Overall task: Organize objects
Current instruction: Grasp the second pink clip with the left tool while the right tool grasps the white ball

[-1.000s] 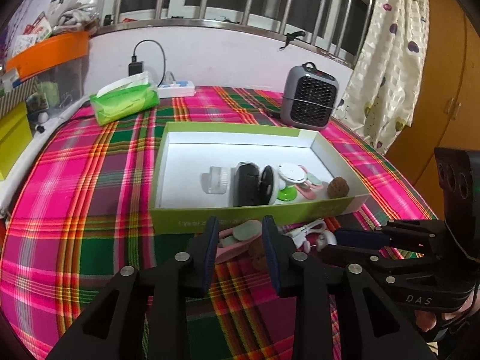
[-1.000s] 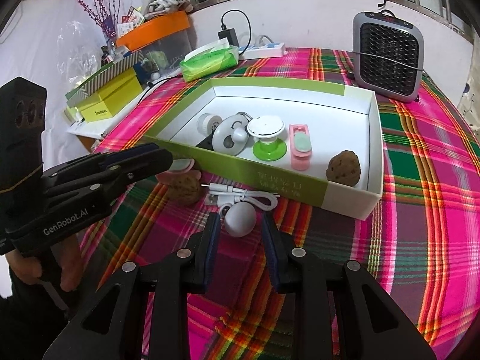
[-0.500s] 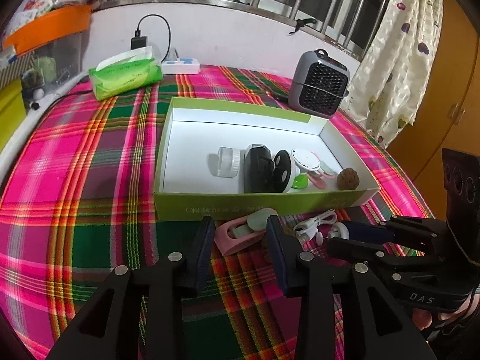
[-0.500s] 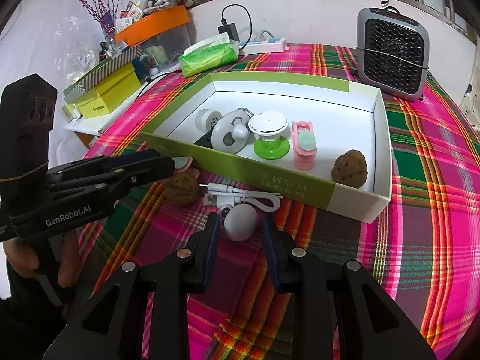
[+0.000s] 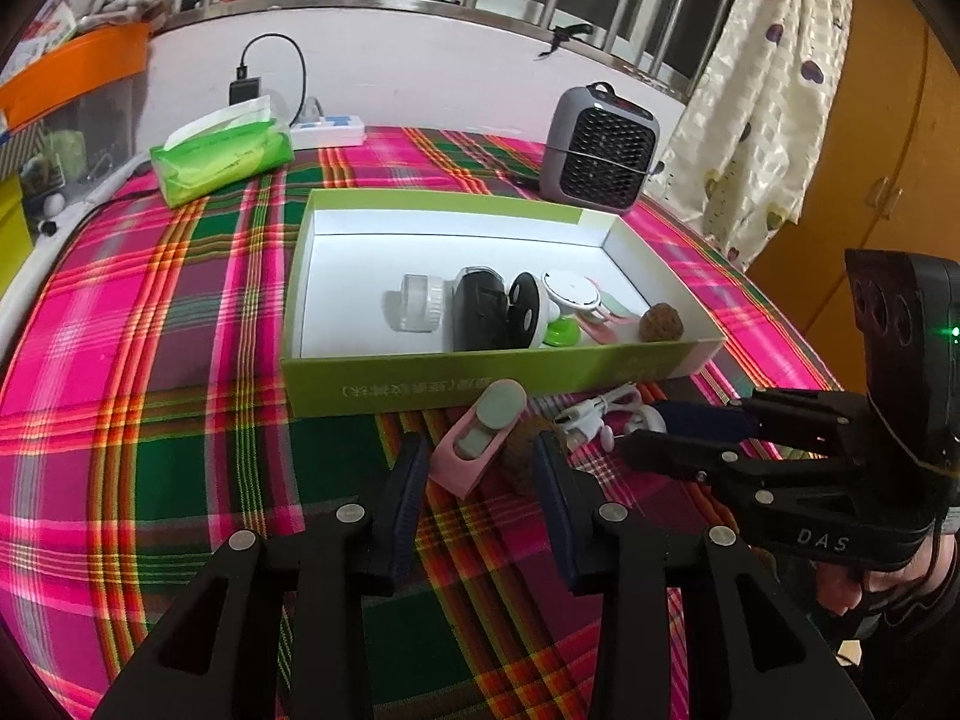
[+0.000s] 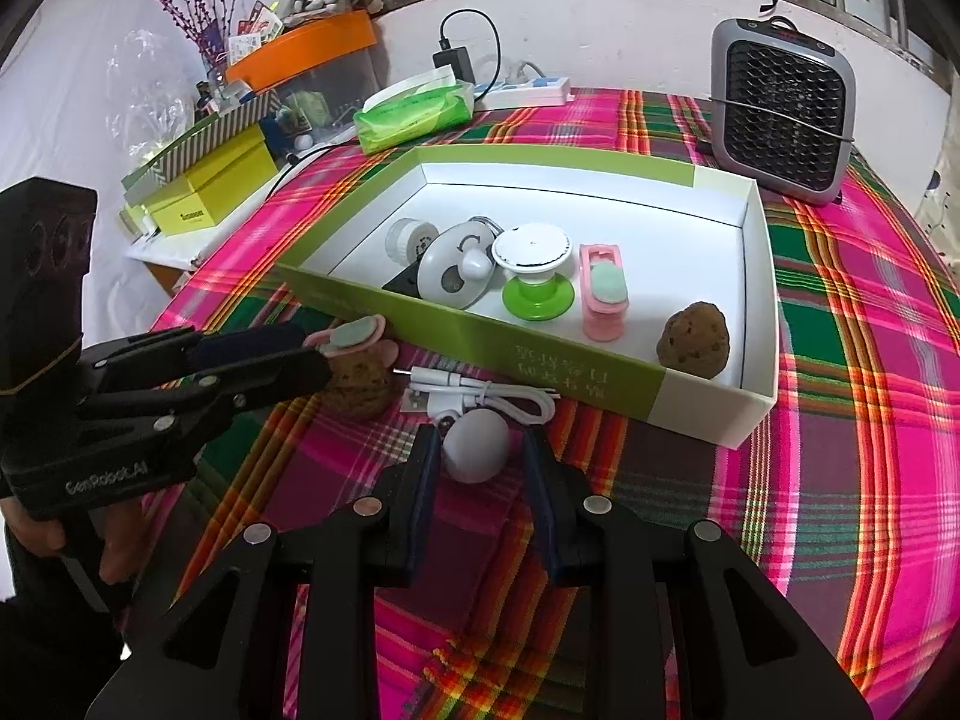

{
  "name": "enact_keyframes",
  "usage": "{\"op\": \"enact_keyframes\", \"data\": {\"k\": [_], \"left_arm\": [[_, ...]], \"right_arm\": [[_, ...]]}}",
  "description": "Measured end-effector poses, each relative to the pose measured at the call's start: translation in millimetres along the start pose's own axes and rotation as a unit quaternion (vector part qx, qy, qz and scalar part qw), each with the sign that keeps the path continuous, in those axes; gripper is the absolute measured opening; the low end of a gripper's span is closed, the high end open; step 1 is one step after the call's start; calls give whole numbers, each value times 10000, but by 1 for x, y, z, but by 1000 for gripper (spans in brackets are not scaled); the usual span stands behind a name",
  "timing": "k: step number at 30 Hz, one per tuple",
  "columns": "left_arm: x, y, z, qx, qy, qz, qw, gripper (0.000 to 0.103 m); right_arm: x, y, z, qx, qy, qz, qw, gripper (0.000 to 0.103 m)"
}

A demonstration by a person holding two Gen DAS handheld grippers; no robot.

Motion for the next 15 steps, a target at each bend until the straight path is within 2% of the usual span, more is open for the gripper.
{"op": "enact_keyframes", "data": {"k": [9,15], "left_arm": [[5,14,-3,183,52,160,9997,34],[8,10,-10,216,192,-49,9996,34]], "right_arm": [[-1,-1,0,-8,1,-12,10000,29],[-1,0,0,-17,2,-7,10000,29]]}}
Point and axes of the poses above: each gripper's, at about its wrist camera, not at the fingertips, and z roughly against the way its jaws point, y to its left, x to its top, the point moved 7 cm from there along -z, roughly the way its jaws point, and after that the axes turned 15 degrees about y, right-handed, at the moved point
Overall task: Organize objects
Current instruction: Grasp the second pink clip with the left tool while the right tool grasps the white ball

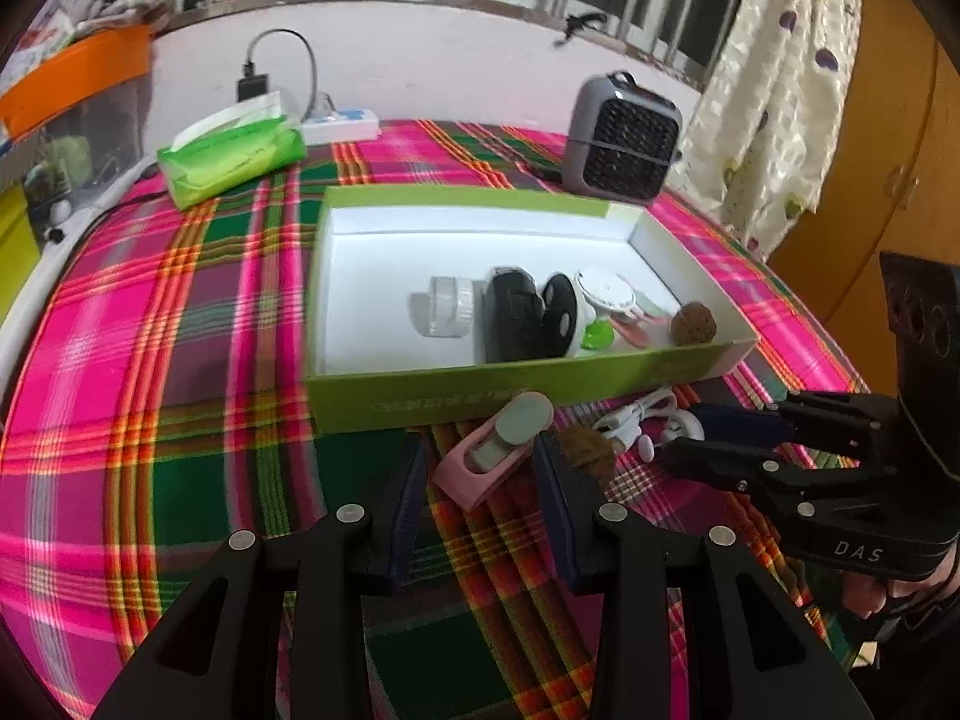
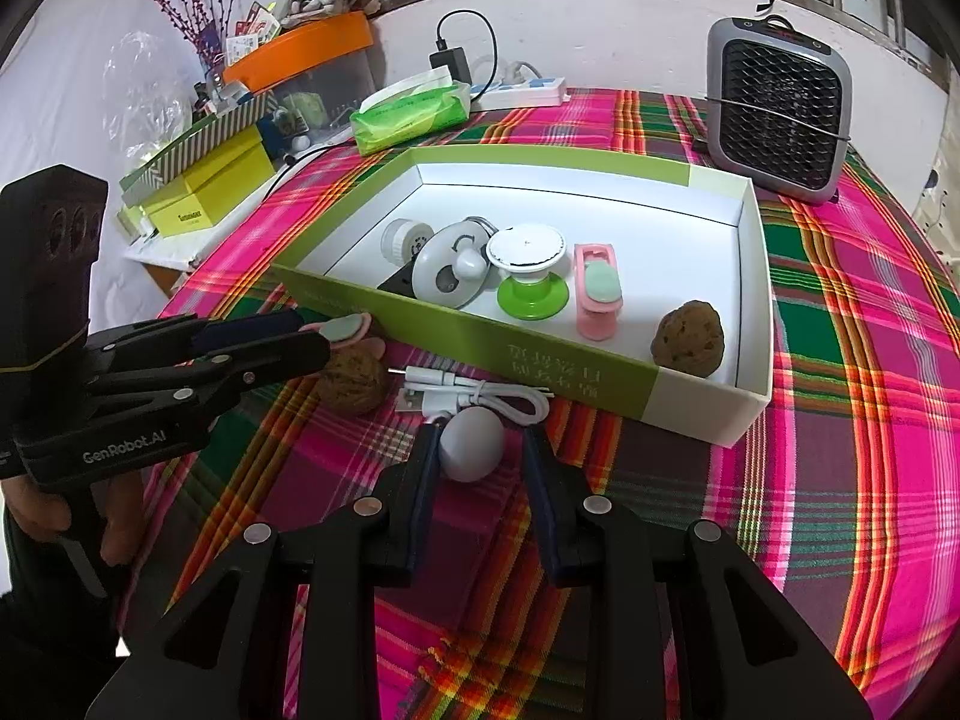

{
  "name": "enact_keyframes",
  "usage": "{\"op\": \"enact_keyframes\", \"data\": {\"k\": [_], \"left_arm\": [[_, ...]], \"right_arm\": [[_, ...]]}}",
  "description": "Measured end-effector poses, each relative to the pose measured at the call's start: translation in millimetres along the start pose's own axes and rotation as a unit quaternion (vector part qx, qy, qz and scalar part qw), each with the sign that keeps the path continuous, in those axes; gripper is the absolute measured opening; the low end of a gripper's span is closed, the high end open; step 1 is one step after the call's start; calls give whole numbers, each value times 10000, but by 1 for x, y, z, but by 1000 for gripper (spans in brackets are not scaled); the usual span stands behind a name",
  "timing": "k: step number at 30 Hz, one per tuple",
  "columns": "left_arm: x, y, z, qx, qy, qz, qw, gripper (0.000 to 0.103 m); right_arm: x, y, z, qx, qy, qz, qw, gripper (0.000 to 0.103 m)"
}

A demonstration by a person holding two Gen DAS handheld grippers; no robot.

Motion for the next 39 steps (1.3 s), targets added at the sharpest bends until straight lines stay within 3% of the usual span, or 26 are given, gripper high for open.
{"op": "enact_keyframes", "data": {"k": [6,15,22,39], "left_arm": [[1,-8,-8,-1,188,-198,9996,33],[-6,-18,-2,149,125,-393,9990,19],[-14,-12,4,234,65,-173,9996,19],[-5,-16,-8,483,226,-349,9980,25]], "right_arm": [[0,0,0,9,-8,-11,10000,29],[-1,2,2,12,-60,-30,10000,28],[-5,-2,5,-39,-64,-58,10000,28],[2,-1,2,96,1,-48,9999,28]]}}
Point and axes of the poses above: each gripper's, at about its wrist camera, not at the fingertips, and z roughly against the way its jaws point, y to its left, x to its top, the point moved 7 cm from there along -z, roughly the way its jaws point, and after that the axes turned 15 degrees about y, right-handed, at the moved point
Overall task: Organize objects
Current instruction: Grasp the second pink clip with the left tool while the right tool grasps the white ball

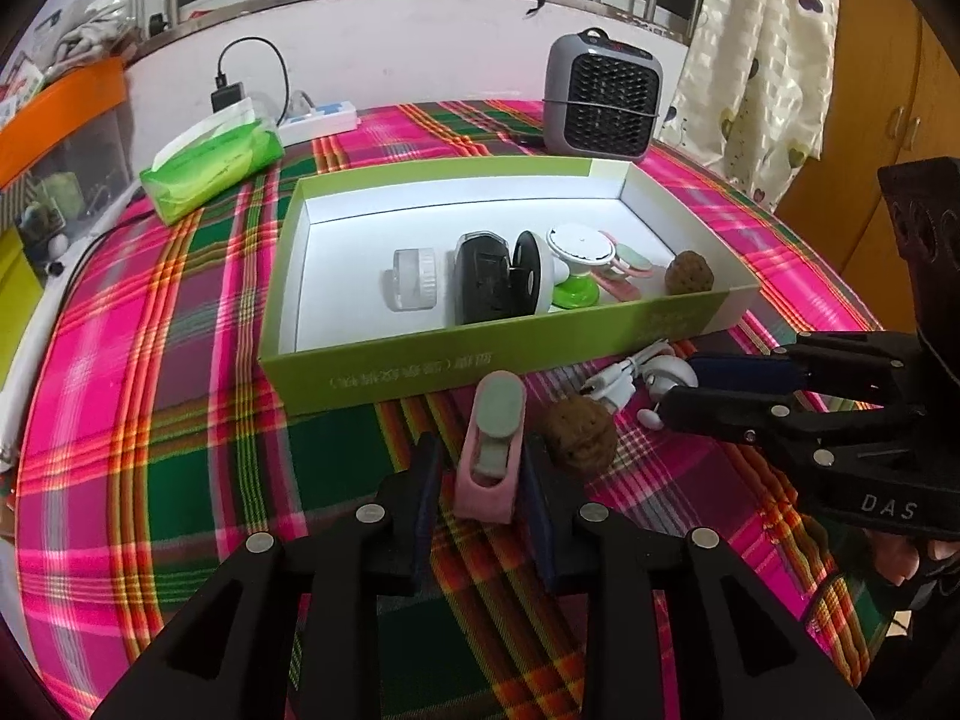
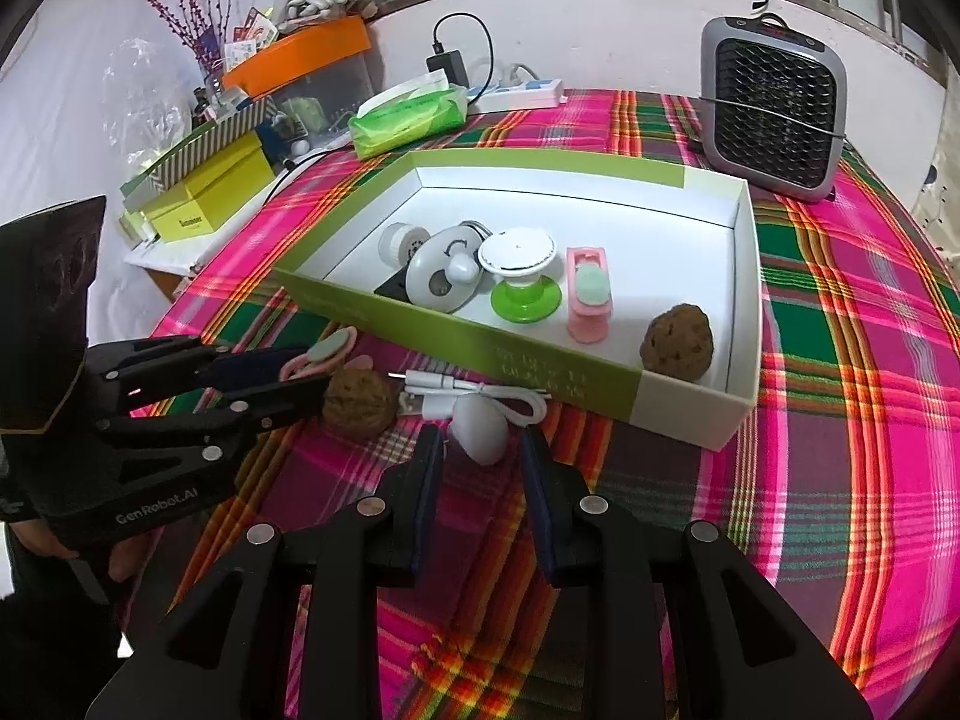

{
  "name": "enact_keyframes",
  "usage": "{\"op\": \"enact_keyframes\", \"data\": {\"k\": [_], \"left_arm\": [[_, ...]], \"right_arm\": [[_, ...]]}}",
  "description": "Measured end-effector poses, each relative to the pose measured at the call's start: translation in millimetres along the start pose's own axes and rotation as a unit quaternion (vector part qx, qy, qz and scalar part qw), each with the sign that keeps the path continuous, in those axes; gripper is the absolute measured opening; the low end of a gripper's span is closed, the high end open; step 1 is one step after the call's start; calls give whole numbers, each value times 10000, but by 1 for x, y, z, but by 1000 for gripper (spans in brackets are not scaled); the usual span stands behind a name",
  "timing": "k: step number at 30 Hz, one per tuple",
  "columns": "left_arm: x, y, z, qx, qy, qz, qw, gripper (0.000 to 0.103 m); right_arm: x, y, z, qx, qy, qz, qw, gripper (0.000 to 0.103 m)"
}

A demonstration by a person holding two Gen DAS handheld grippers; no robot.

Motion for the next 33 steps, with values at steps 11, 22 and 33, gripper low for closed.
{"op": "enact_keyframes", "data": {"k": [11,22,33], "left_arm": [[3,-2,-1,54,3,-38,10000,21],[-2,-3,5,54,-121,50,9999,16],[-7,-1,18,44,-308,243,9992,16]], "right_arm": [[3,2,-3,161,-23,-23,9999,28],[-2,5,4,104,-113,81,9999,24],[-1,8,16,101,-302,103,9994,24]]}}
Point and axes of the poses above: each gripper's, at about its wrist camera, not at the fingertips, and z roughly against the way its jaws point, y to its left, x to its top, the point moved 7 cm from there along -z, roughly the way its jaws point, and after that the axes turned 15 degrees about y, right-handed, at the moved point
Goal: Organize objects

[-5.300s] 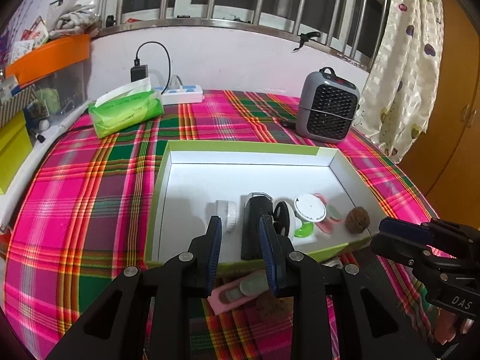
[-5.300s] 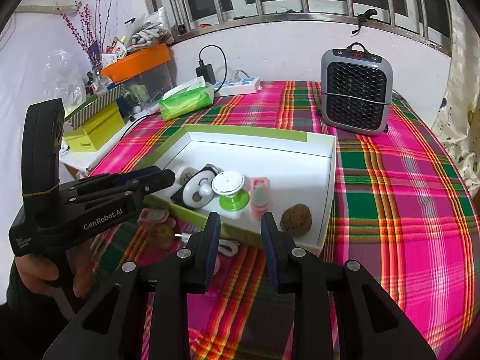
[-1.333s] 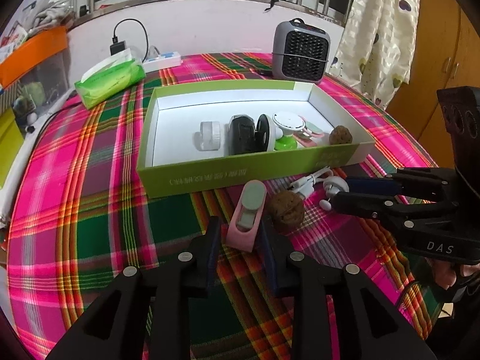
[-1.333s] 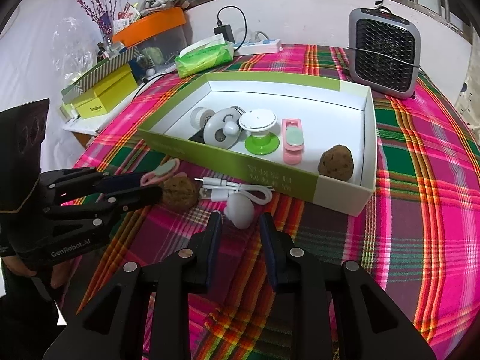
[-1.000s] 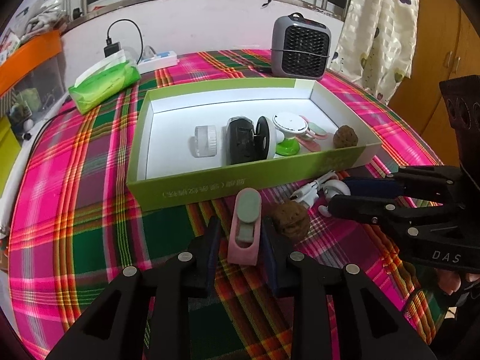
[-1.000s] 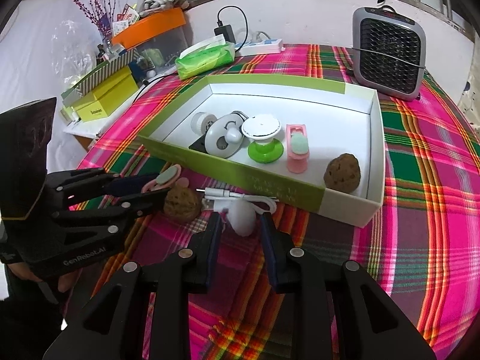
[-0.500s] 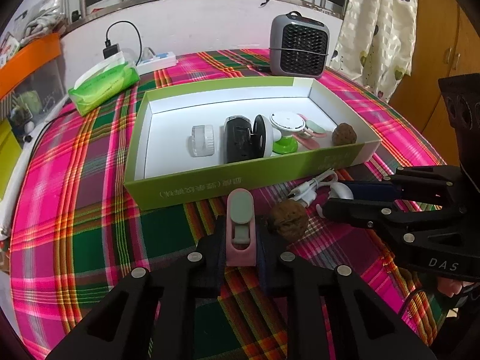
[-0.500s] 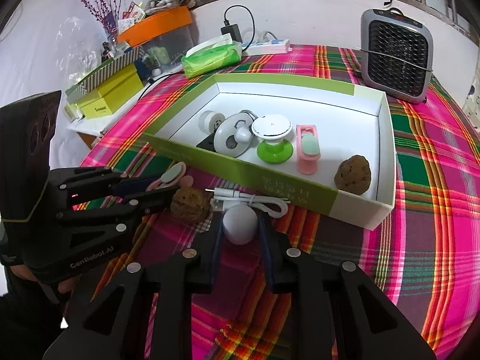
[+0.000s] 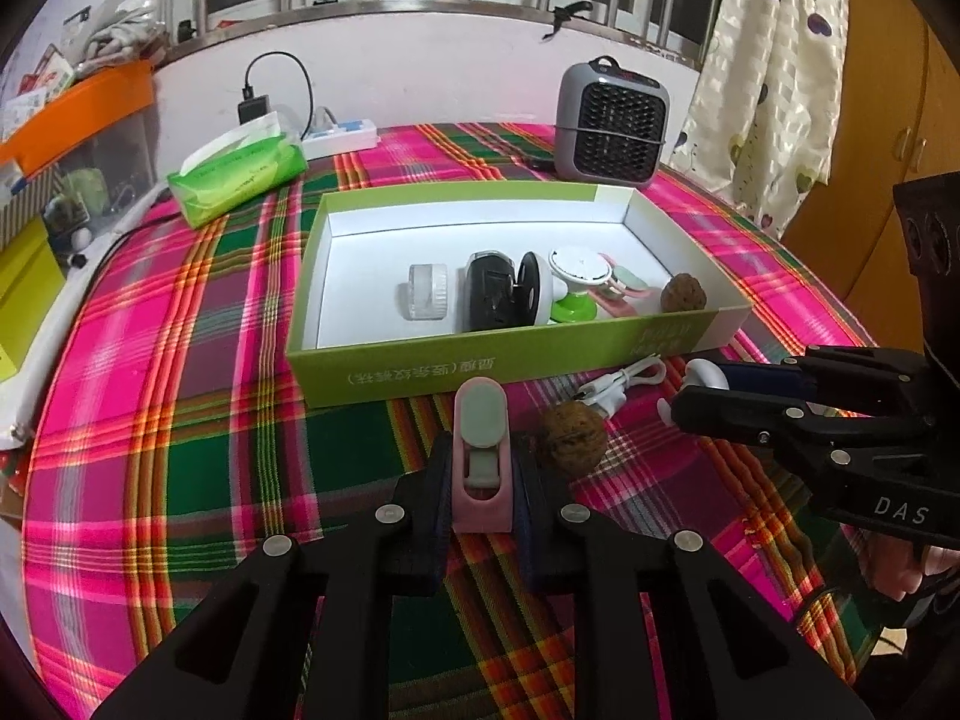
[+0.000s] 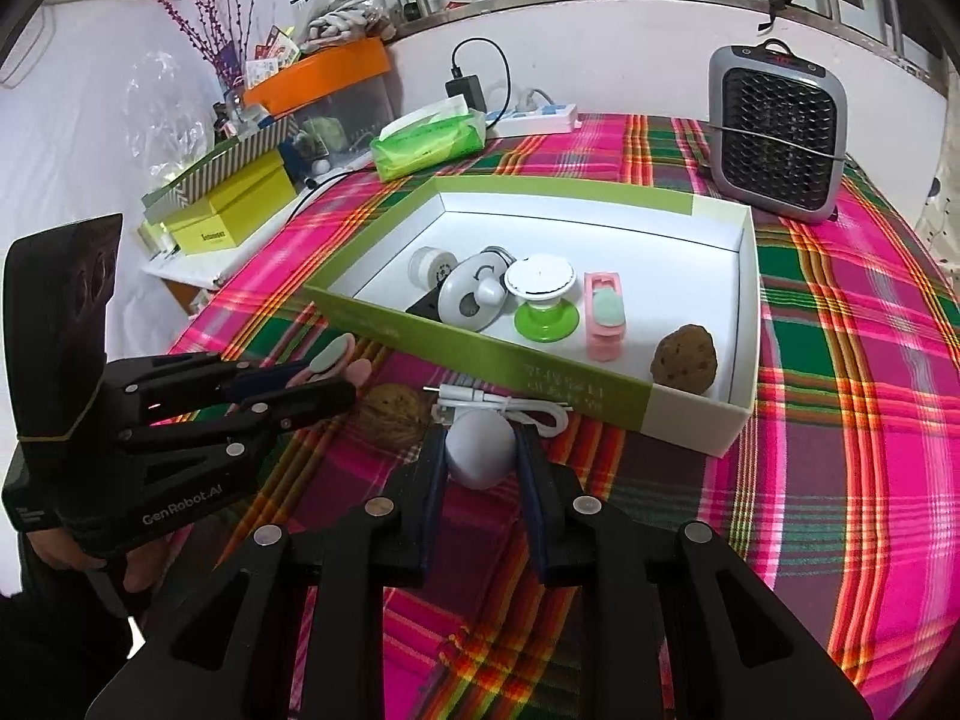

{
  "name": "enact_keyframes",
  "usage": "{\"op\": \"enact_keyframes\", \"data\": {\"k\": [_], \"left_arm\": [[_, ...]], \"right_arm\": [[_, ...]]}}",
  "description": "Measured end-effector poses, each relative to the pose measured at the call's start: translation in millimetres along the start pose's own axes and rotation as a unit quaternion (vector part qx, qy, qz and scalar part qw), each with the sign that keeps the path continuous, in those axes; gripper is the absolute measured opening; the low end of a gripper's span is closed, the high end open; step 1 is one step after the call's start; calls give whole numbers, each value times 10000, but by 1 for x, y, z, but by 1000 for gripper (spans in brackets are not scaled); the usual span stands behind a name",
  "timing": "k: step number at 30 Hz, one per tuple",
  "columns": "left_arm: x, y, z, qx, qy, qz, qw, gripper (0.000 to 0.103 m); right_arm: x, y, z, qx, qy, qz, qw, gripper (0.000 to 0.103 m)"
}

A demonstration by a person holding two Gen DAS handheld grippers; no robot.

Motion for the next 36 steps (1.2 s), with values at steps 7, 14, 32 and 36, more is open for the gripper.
{"op": "enact_keyframes", "data": {"k": [7,14,32,36], "left_arm": [[2,-5,10,-9,-142,-17,9999,16],[9,-8,20,9,-304,-10,9995,16],[28,-16,25,61,-468,-98,9988,16],[33,-17,25,78,-487,-113,9987,16]], "right_arm": [[2,0,8,-25,-113,15,9999,24],[5,0,16,-86,-216,8,9997,24],[18,-5,25,-175,-391,34,9991,24],[21,-5,25,-190,-412,49,9990,24]]}}
Point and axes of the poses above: each gripper's, at about its wrist camera, not at the fingertips, and z roughly against the way its jaws point, y to its left, x to its top, the point moved 7 cm from there along -z, roughly the way its jaws point, and after that the axes turned 15 degrees about y, right-handed, at the moved point
